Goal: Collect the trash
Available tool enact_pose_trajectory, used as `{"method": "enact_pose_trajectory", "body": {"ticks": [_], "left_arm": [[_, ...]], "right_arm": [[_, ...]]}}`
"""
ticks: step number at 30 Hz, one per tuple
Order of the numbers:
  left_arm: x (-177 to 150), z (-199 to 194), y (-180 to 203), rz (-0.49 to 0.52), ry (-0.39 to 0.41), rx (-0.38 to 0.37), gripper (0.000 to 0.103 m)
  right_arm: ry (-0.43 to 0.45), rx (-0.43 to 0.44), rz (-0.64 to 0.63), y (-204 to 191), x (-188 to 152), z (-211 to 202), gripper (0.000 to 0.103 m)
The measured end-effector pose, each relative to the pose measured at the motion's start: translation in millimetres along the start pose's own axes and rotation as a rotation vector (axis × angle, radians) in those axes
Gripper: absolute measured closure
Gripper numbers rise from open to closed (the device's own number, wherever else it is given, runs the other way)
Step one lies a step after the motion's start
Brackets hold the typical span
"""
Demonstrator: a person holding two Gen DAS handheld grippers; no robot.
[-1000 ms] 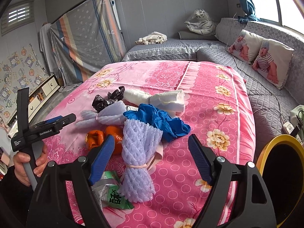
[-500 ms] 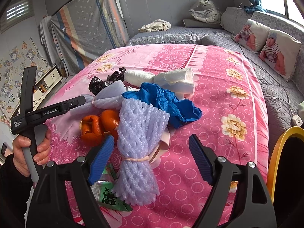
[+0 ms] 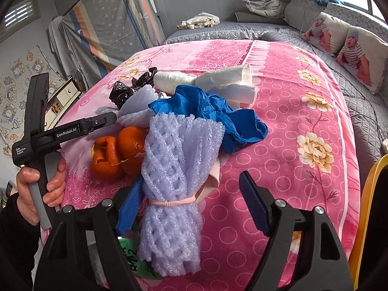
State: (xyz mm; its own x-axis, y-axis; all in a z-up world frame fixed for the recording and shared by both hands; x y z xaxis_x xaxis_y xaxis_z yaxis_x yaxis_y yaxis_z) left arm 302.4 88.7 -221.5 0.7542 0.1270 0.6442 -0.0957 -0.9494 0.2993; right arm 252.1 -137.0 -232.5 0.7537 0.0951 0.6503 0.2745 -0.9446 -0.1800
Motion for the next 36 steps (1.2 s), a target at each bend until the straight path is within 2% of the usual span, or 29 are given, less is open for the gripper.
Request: {"method": "enact_pose_trajectory", "body": {"ticks": [2,4,5,6,7,13,22,36], "left_arm": [[0,2,1,0.011,0.0,0.001,0.045],[2,2,2,0.011,0.006,-0.006,0.054],[3,2,1,0.01,0.01,-0.009,0.062],[4,1,1,0.012,0.013,-0.002,0.085],[3,4,0,0.009,-0.001,0.0,0.097],[2,4,-3,-0.011,0.004,0.001,0.097],[5,-11,-1,-0.001,0.045,0.008,0.098],[19,-75,-14,-0.036,0.161,0.018,0.098]], "right_arm": [[-0.012,0.007,0.0,0,-1,4,0.038],[-0.023,0.012,-0.002,-1,-2,7,0.05],[-0.025,0.01,-0.005,-1,-3,8,0.054],[-0.028,0.007,-0.011,-2,-3,8,0.061],[-0.032,0.009,-0.018,-3,-4,8,0.063],[-0.03,0.013,-0.014,-1,-4,6,0.07],[0.013,-0.002,-0.023,-2,2,-9,0.073],[0.085,-0.003,-0.033,-11,12,-44,0.073]]}}
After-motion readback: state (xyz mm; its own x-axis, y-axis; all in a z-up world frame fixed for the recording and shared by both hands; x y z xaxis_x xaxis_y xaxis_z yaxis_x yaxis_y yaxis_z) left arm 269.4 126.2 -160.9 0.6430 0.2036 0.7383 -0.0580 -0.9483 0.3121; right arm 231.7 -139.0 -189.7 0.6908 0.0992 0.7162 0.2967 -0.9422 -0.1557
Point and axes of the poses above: each gripper's, at about its wrist camera, not at the fingertips, and z roughly the way its jaws point, y to its right, x to its top, the point moved 7 cm from there along z, roughly the way its jaws point, and after that the axes turned 2 degrees about -x, right-handed, at the moved point
